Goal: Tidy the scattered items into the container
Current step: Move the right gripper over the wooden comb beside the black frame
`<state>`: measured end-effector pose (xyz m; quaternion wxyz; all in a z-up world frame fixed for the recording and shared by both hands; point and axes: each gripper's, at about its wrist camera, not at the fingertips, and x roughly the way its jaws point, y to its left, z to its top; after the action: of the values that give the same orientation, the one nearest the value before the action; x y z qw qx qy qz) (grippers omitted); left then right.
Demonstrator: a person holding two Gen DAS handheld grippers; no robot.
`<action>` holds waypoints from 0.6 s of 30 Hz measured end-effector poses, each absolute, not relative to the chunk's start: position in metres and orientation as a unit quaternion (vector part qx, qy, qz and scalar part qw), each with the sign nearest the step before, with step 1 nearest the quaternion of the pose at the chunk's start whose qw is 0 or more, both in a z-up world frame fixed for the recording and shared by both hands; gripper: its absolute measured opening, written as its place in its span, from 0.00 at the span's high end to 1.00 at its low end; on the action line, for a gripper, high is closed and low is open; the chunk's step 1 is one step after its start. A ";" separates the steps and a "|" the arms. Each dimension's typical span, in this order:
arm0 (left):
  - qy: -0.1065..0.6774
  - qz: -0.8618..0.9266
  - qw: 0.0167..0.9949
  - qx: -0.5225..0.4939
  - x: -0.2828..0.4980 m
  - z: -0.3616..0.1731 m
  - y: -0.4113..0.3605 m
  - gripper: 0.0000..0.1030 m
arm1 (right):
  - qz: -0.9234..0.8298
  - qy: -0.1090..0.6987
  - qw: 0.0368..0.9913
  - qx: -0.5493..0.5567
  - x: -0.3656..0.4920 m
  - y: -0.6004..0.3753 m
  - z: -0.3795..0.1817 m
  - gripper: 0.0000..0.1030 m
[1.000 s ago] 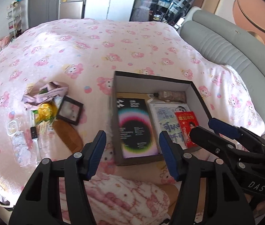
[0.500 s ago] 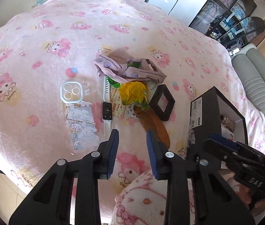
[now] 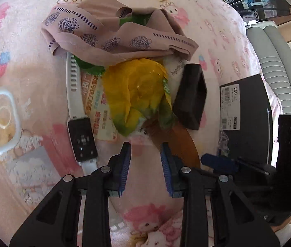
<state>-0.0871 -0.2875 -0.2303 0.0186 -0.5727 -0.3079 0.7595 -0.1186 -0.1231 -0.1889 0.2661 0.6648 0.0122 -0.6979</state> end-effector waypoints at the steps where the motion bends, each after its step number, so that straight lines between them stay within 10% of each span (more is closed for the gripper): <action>1: -0.310 0.759 0.018 -0.573 -0.093 -0.234 -0.290 0.72 | -0.695 0.011 0.264 0.669 -0.118 -0.122 -0.193 0.58; 13: -0.327 0.774 0.046 -0.541 -0.128 -0.244 -0.283 0.72 | -0.678 -0.001 0.285 0.677 -0.097 -0.113 -0.212 0.54; 18: -0.300 0.776 0.045 -0.553 -0.128 -0.242 -0.272 0.89 | -0.685 -0.005 0.287 0.669 -0.094 -0.108 -0.210 0.68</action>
<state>-0.1285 -0.2720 -0.2415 0.0455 -0.5526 -0.3002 0.7762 -0.0941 -0.1081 -0.2097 0.2869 0.6692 -0.0051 -0.6854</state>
